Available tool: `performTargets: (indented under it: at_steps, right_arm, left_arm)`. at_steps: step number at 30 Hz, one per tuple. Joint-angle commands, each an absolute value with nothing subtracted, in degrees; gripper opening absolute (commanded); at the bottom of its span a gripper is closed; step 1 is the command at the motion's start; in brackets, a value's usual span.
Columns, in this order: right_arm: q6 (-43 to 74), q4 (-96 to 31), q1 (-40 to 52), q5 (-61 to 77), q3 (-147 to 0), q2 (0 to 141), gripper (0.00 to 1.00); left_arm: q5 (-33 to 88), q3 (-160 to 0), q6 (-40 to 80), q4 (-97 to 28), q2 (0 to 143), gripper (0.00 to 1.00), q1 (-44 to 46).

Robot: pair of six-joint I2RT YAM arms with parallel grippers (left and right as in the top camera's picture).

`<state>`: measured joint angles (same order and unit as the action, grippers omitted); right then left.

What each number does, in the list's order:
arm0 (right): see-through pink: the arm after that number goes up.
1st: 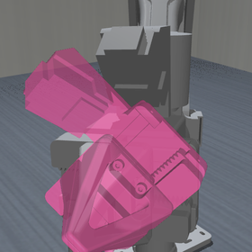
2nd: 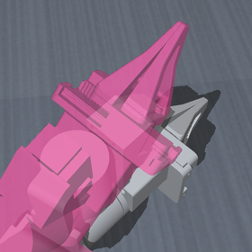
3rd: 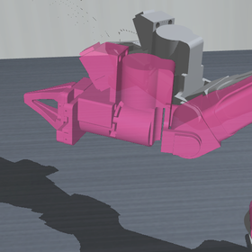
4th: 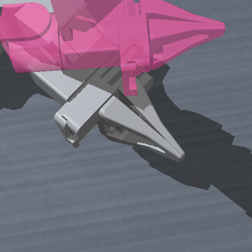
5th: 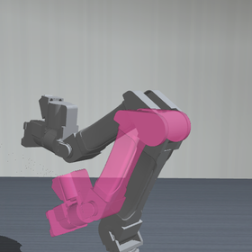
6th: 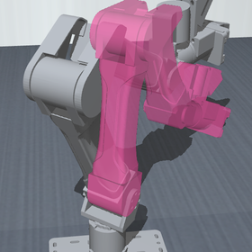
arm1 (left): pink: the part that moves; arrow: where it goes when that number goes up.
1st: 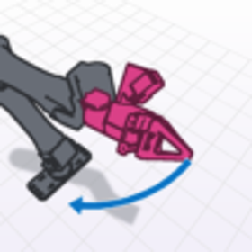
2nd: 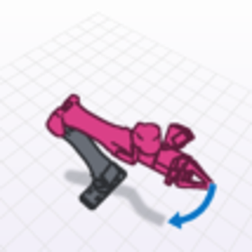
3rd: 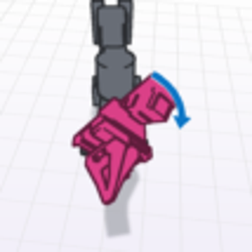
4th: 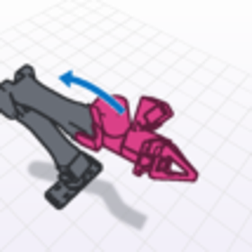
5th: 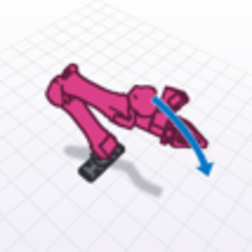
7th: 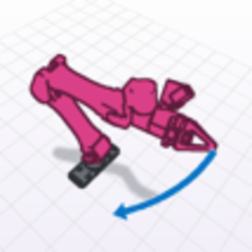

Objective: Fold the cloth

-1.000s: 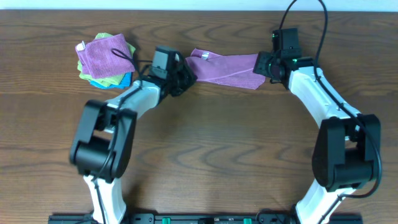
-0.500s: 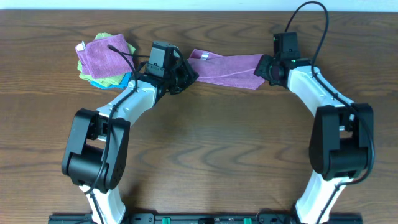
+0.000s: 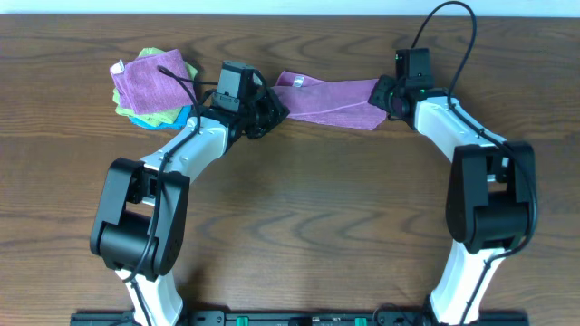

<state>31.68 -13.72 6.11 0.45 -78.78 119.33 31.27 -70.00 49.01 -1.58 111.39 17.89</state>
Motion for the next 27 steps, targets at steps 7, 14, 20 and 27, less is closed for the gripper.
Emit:
performTargets:
  at_steps: [7, 14, 20, 27]
  right_arm:
    - [32.99, -10.61, 5.96, -0.12, -78.81, 121.43, 0.35]
    - [32.95, -10.02, 5.96, -0.19, -78.81, 121.54, 0.01]
    - [29.45, -11.9, 6.2, 0.47, -78.91, 117.69, 0.01]
    - [25.26, -26.5, 6.61, 2.46, -78.94, 105.67, 0.01]
  left_arm:
    - [32.01, -70.39, 47.72, -2.59, 110.76, 0.06, 17.91]
    - [32.01, -70.39, 47.7, -2.59, 110.76, 0.06, 17.91]
    - [32.91, -70.41, 46.24, -2.61, 109.19, 0.06, 16.25]
    - [38.3, -70.41, 46.19, -5.85, 104.01, 0.06, 12.71]
